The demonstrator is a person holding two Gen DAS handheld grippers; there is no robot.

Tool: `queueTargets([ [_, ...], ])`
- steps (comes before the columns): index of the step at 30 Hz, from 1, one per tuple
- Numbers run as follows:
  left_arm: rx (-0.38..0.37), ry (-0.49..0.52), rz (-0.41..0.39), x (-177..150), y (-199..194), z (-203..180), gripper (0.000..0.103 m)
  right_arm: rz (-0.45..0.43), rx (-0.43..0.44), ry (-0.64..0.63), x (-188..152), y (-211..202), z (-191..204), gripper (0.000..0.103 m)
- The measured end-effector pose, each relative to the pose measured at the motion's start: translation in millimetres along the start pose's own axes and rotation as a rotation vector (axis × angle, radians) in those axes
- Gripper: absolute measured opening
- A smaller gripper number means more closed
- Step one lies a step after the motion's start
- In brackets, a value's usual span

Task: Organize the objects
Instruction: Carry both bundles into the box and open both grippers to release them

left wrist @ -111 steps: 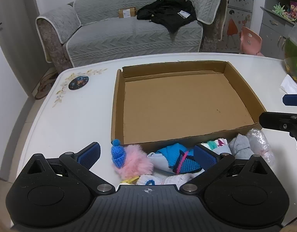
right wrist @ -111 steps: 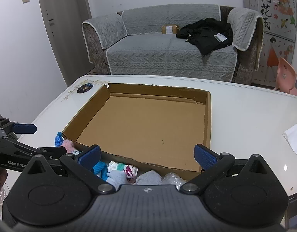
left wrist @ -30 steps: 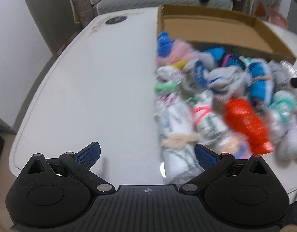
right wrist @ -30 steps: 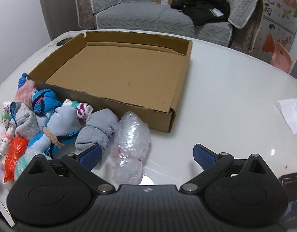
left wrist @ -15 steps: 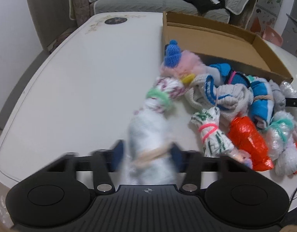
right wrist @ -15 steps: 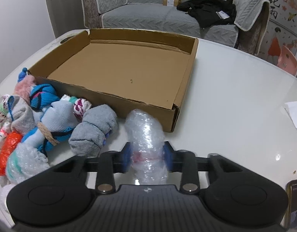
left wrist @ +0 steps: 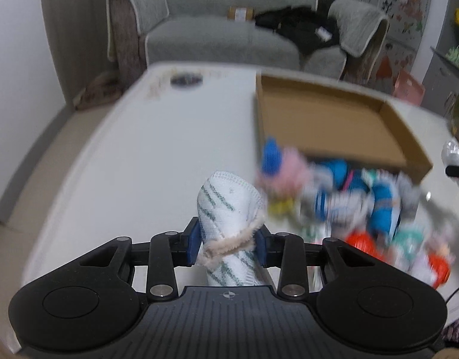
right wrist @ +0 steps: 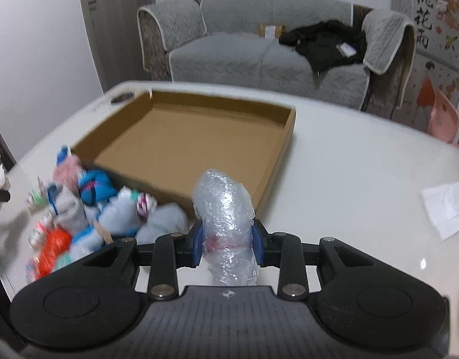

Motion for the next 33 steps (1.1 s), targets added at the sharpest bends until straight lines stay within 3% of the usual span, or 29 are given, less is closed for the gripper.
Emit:
queueTargets([
  [3,0.017,0.032,-0.067,36,0,0,0.043,-0.044,0.018,-0.008,25,-4,1,0.029],
  [10,-0.032,0.146,-0.184,135,28,-17,0.043,-0.085,0.109,-0.026,93,5,22,0.029],
  [16,-0.056,0.233,-0.157,197,101,-49,0.043,-0.049,0.151,-0.081,137,51,53,0.030],
  [19,-0.049,0.298,-0.117,202,143,-70,0.043,0.007,0.159,-0.065,146,93,61,0.029],
  [25,-0.060,0.330,-0.037,194,207,-88,0.044,0.097,0.125,-0.048,148,164,72,0.029],
  [33,-0.060,0.316,0.025,179,239,-86,0.044,0.192,0.107,0.042,146,211,72,0.030],
])
Point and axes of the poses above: each gripper's, at about its wrist camera, not at the fingertips, and y roughly the way its jaws point, z to its left, x to its top, the point moved 1 cm from there along y, roughly the way its jaws point, and after that the axes turned 9 degrees about y, right-handed, at the moved point
